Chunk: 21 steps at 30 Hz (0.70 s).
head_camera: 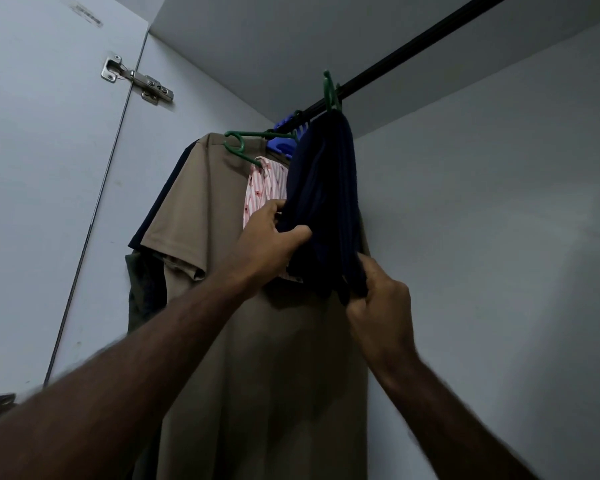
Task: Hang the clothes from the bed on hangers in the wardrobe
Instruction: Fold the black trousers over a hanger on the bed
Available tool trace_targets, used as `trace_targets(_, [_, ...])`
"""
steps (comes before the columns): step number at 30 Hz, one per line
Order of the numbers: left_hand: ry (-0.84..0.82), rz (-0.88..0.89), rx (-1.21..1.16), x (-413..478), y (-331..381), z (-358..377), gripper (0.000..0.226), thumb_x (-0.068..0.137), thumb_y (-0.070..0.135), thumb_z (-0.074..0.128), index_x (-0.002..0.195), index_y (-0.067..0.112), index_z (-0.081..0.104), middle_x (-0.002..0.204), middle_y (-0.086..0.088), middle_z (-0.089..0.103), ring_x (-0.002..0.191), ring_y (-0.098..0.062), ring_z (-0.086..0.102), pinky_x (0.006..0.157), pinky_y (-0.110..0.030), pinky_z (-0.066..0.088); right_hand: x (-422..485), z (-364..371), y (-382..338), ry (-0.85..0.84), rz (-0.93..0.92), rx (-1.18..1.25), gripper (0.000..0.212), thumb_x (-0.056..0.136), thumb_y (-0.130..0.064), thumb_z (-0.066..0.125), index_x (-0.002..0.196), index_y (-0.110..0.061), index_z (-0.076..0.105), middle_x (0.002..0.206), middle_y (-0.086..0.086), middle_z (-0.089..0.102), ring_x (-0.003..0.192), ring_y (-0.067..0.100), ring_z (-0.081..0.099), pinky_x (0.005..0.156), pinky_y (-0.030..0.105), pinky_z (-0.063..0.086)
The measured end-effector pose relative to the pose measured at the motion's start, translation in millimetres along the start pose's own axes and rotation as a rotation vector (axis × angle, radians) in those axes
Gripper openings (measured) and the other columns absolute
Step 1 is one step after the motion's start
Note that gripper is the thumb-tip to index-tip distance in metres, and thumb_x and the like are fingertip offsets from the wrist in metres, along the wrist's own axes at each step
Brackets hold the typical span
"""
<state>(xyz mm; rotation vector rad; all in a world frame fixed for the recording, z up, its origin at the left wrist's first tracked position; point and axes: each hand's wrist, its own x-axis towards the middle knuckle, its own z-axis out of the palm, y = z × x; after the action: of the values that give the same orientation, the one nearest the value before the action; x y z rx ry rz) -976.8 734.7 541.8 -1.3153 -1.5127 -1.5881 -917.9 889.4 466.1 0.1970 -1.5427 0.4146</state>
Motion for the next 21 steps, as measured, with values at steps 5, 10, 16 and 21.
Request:
trace_targets(5, [-0.049,-0.09,-0.104,7.1,6.8,11.6,0.044,0.091,0.04,0.062,0.124,0.012,0.056,0.11,-0.006,0.07,0.092,-0.014,0.071,0.078,-0.029,0.058,14.4,10.7,-15.2,-0.007,0.0,-0.061,0.059,0.087,0.001,0.059,0.142,-0.017,0.05,0.12,0.007,0.068,0.106,0.023,0.065,0.091,0.027,0.052])
trace_targets(10, [-0.01,-0.202,0.108,19.3,11.4,9.7,0.071,0.072,0.039,0.082,0.131,0.013,0.05,0.118,-0.002,0.063,0.104,-0.019,0.064,0.089,-0.037,0.056,-9.2,23.9,-22.6,-0.227,-0.149,-0.017,0.061,0.09,-0.023,0.061,0.147,-0.016,0.04,0.145,0.0,0.05,0.135,0.011,0.044,0.113,0.029,0.038])
trace_targets(16, [0.035,-0.26,0.102,21.6,-7.9,-11.0,0.062,0.08,0.02,0.076,0.134,0.009,0.047,0.122,-0.008,0.059,0.107,-0.025,0.061,0.091,-0.043,0.055,25.3,8.5,30.5,0.035,0.258,0.271,0.034,0.089,-0.046,0.065,0.11,-0.02,0.069,0.102,-0.006,0.071,0.098,0.011,0.066,0.087,0.035,0.055])
trace_targets(21, [0.012,-0.359,-0.136,18.1,-14.2,-18.5,0.05,0.084,0.019,0.07,0.13,0.009,0.051,0.123,-0.01,0.062,0.108,-0.025,0.063,0.084,-0.036,0.055,60.0,-1.1,81.4,-0.238,0.77,0.647,0.073,0.079,-0.061,0.07,0.135,-0.018,0.05,0.127,0.002,0.062,0.109,0.02,0.061,0.087,0.037,0.054])
